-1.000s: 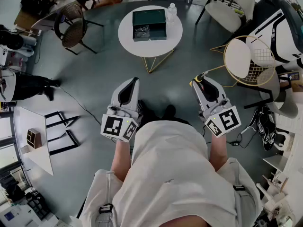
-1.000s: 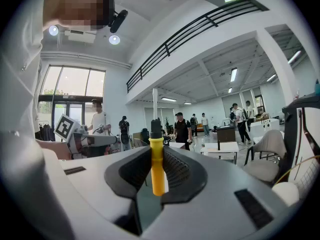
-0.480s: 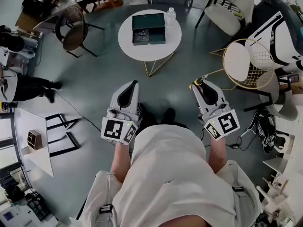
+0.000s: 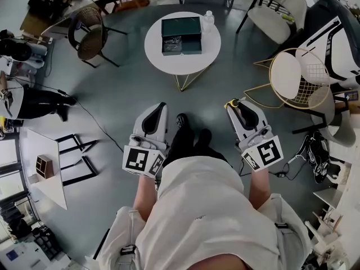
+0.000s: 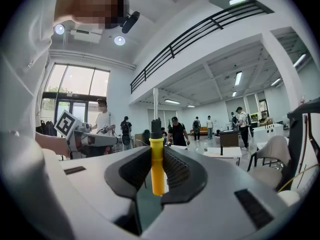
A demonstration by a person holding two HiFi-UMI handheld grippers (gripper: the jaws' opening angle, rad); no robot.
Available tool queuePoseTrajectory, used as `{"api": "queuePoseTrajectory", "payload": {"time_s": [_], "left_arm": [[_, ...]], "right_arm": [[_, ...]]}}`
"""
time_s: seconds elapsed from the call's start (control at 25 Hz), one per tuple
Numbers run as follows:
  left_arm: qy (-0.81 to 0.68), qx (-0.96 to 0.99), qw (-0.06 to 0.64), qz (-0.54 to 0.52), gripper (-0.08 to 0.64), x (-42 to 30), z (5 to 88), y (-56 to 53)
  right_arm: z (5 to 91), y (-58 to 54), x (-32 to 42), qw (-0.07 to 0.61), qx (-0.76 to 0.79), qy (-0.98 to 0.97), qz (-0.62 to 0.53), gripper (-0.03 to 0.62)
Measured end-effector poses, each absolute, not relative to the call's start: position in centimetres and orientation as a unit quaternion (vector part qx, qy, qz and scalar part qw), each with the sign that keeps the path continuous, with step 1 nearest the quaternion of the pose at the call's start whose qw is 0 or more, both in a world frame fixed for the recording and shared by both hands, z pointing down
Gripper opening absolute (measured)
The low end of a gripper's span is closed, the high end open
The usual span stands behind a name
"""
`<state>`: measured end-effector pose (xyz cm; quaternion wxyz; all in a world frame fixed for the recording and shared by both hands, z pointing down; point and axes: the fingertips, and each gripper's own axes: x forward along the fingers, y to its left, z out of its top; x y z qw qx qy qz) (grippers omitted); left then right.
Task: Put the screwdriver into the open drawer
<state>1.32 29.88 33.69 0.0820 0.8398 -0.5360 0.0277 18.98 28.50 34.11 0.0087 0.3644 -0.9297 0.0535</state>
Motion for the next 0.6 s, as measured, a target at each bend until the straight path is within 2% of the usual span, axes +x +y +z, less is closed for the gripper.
{"api": "queuePoseTrajectory", "payload": {"time_s": [0.6], "left_arm": [[-0.512,0.854,0.089,0.015,0.011,-3.4,33.7,21.0]], "right_arm": [[32.6,20.8,15.8,0.025,0.399,-0.914,0.070,0.078]]}}
